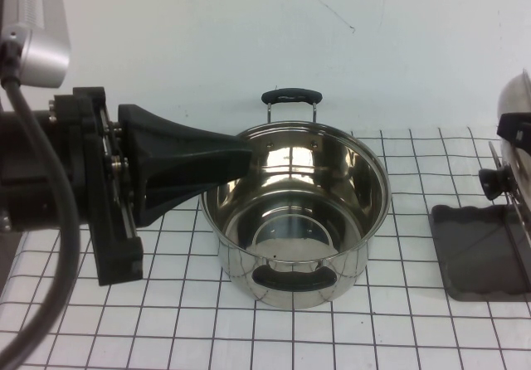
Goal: Put pot lid on rack
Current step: Place the pot lid on the pot rack
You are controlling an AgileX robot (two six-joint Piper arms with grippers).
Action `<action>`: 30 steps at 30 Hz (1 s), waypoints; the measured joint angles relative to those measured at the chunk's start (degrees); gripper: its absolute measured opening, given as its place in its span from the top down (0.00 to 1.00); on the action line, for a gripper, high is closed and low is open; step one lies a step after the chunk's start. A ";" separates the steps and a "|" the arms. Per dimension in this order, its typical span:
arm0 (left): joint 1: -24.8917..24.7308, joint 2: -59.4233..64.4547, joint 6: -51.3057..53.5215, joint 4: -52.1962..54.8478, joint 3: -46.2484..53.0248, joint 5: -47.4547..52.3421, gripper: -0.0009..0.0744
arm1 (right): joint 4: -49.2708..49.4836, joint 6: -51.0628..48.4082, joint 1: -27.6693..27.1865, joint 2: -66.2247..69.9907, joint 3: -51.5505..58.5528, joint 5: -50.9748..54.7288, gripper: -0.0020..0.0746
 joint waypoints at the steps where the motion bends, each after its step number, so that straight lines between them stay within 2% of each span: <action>1: 0.00 0.00 0.00 0.00 0.00 -0.16 0.99 | 0.21 -0.13 0.00 0.00 0.00 -0.12 0.88; 8: 0.00 0.00 -0.16 0.00 0.00 -2.69 0.99 | 1.06 -0.37 0.00 0.00 0.00 -2.35 0.65; 11: 0.00 0.00 -0.16 0.00 0.00 -3.81 0.99 | 1.55 -0.47 0.00 0.00 0.00 -3.15 0.60; 30: 0.00 0.00 -0.04 0.00 0.00 -5.51 0.99 | 1.31 -0.82 0.00 -4.80 0.00 -5.70 0.59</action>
